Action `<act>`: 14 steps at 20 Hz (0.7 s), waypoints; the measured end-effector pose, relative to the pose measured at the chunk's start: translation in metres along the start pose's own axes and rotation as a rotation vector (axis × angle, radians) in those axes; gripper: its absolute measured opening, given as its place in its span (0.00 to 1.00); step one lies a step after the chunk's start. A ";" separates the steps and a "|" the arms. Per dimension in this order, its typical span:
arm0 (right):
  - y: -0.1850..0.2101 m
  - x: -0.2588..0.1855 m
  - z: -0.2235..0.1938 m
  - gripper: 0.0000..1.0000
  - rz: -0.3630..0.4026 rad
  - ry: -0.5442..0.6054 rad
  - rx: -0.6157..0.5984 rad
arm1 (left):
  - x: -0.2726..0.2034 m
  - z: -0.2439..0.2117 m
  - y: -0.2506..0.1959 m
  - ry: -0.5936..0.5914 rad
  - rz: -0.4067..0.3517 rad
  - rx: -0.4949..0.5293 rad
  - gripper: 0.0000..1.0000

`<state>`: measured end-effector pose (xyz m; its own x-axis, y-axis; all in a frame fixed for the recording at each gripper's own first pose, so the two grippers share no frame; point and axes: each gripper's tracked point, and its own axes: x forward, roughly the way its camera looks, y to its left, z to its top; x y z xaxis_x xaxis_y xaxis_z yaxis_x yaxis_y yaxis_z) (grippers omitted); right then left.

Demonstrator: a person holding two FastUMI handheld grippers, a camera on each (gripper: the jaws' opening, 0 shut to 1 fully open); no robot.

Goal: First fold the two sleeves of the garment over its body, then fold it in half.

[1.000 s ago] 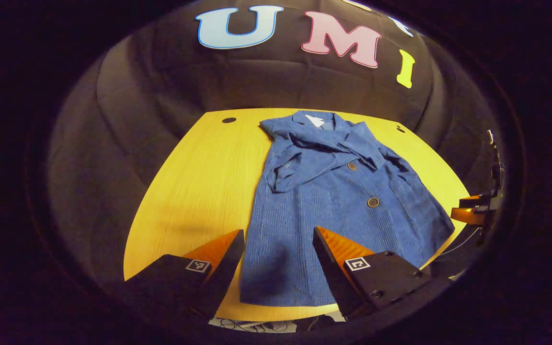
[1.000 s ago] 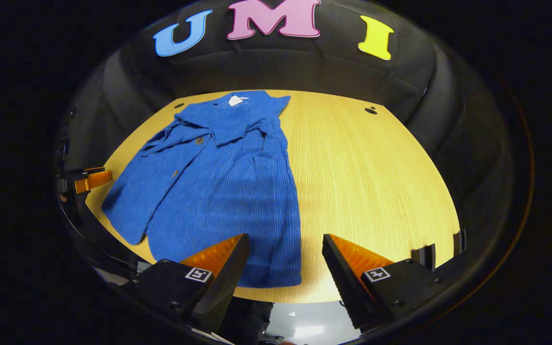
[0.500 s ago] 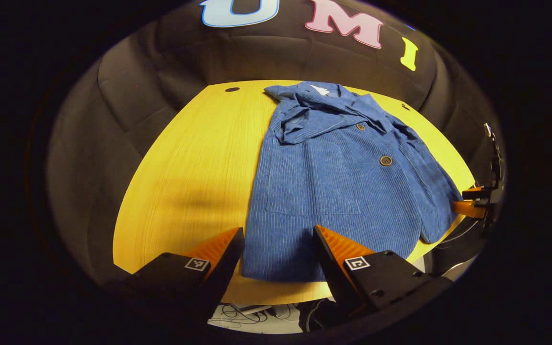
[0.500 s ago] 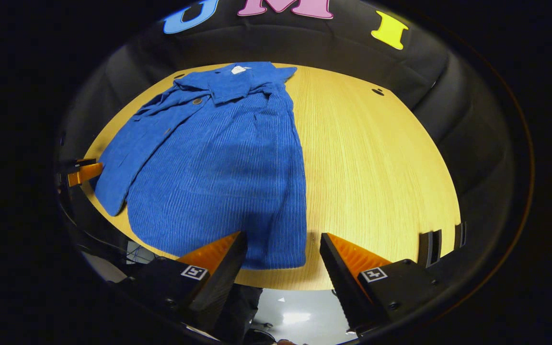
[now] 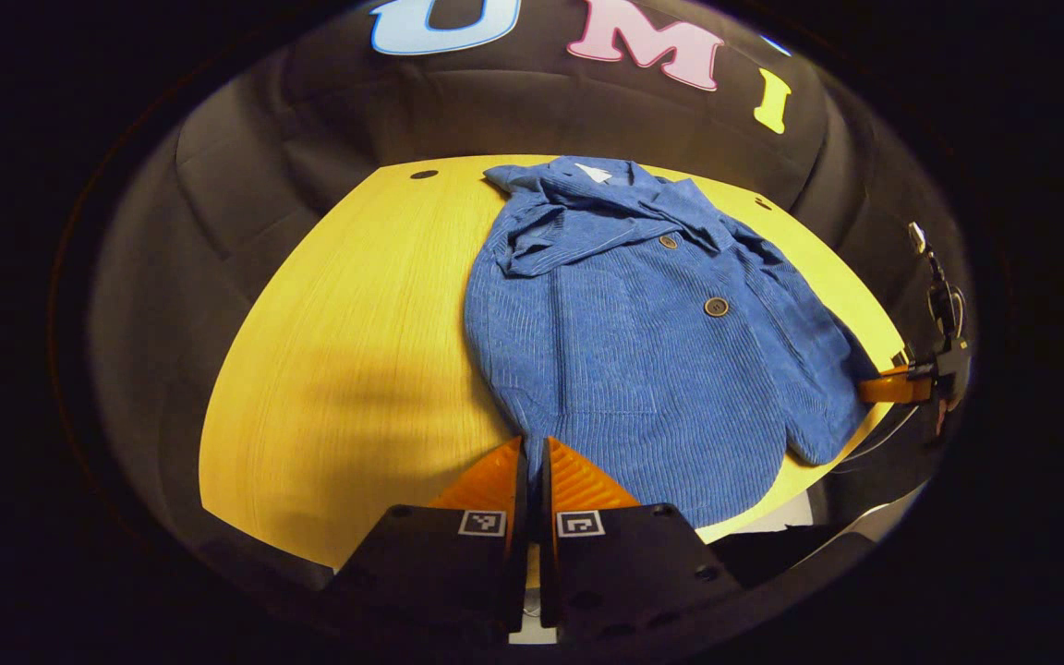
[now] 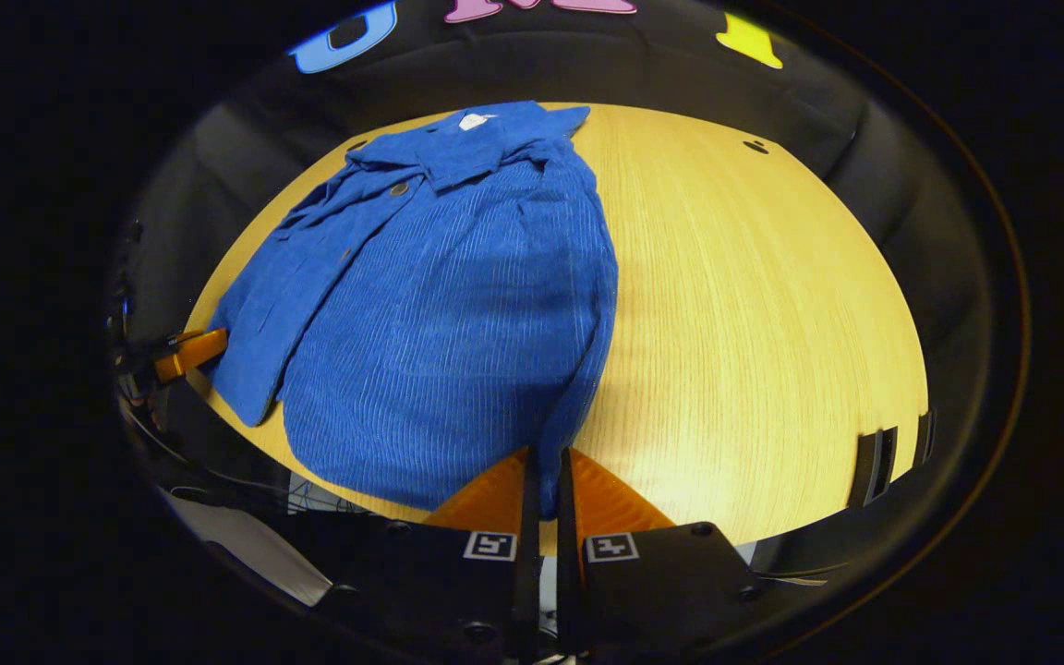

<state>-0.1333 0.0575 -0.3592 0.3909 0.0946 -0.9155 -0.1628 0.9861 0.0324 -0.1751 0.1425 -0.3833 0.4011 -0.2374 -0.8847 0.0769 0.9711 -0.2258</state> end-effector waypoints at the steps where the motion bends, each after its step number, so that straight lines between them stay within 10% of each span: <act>1: 0.001 0.001 -0.002 0.08 0.006 0.000 0.010 | -0.003 0.001 -0.002 0.005 -0.016 -0.048 0.04; 14: 0.029 -0.059 0.101 0.07 0.107 -0.299 0.053 | -0.053 0.085 -0.030 -0.211 -0.092 -0.114 0.00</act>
<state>-0.0693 0.0942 -0.2637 0.6245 0.2262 -0.7476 -0.1727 0.9735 0.1503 -0.1211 0.1275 -0.2946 0.5800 -0.3030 -0.7561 0.0236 0.9341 -0.3562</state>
